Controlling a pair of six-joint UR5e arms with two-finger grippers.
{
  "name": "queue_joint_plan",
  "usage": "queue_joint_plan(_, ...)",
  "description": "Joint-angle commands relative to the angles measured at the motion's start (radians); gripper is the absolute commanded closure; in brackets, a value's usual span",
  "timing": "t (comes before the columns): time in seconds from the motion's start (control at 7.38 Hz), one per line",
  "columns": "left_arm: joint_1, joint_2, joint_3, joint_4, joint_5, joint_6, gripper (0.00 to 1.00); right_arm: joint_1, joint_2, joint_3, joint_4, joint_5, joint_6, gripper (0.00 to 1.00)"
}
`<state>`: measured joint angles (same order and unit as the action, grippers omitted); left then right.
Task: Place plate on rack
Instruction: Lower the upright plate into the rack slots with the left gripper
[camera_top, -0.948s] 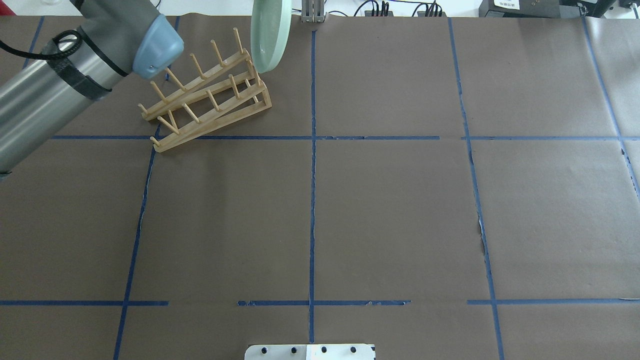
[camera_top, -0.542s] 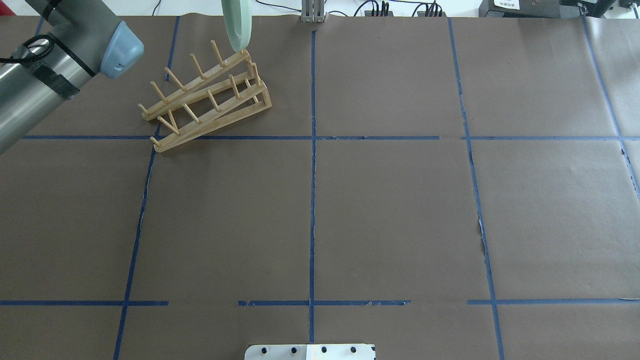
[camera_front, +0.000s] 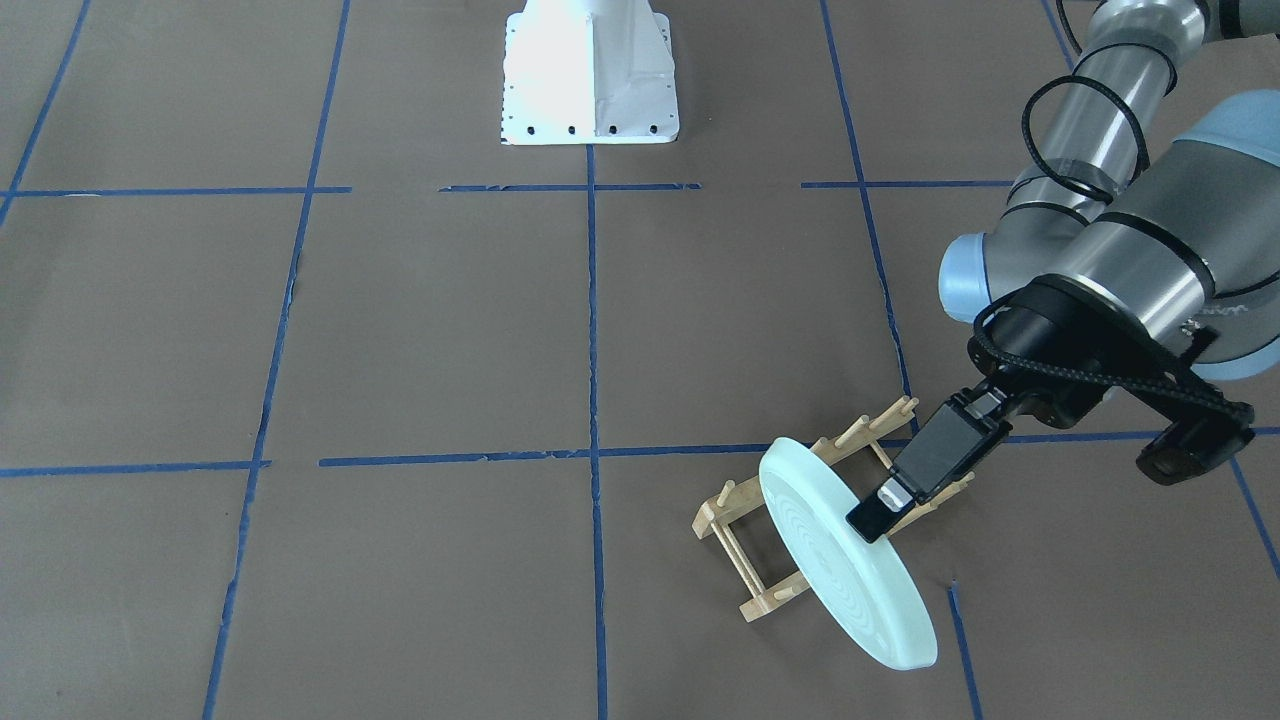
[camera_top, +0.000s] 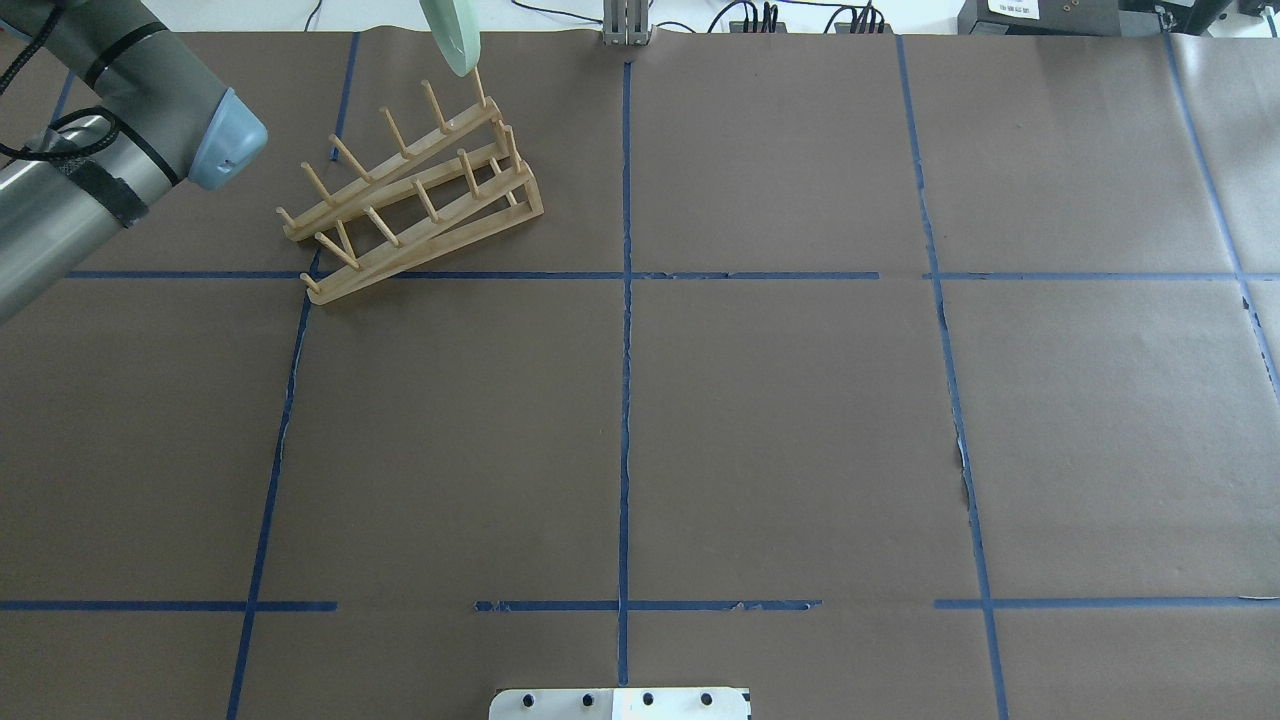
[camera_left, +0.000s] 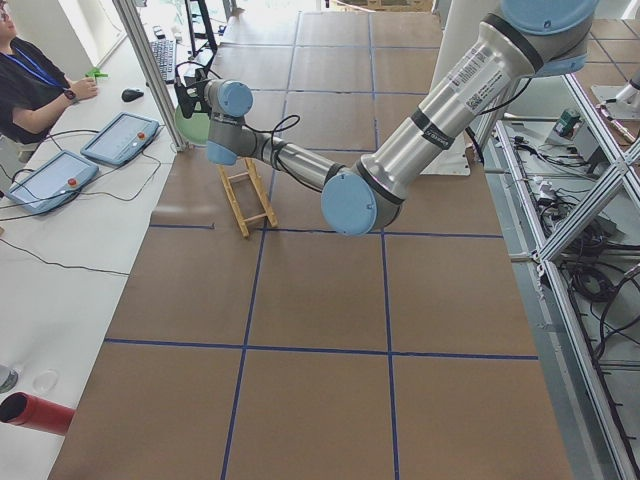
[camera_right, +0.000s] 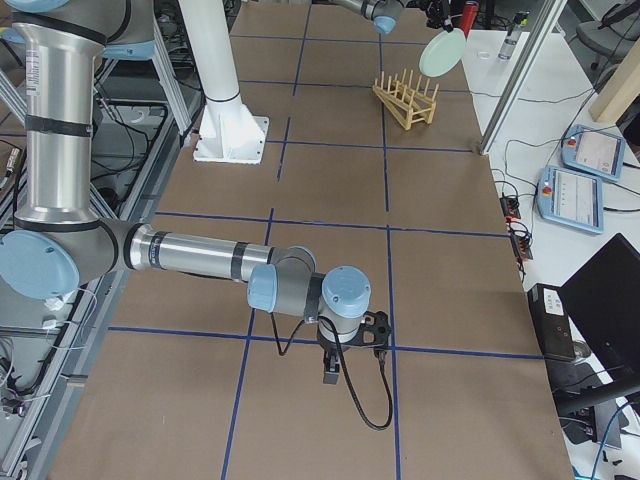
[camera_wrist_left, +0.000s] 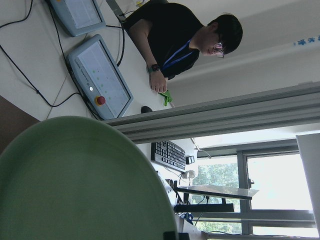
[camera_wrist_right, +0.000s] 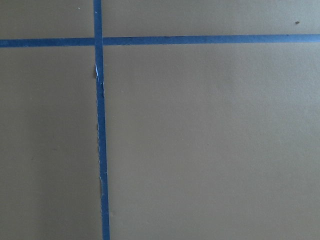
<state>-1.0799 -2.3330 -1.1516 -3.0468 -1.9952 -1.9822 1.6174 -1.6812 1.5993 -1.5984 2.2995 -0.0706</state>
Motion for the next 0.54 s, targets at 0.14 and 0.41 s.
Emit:
queue_joint_plan(0.14,0.044,0.006,0.027,-0.018,0.045,-0.001,1.0,0.001,0.0,0.001,0.0,0.0,0.0,0.0)
queue_joint_plan(0.41,0.063,0.012,0.027,-0.039,0.067,-0.006,1.0,-0.001,0.0,0.001,-0.002,0.0,0.0,0.0)
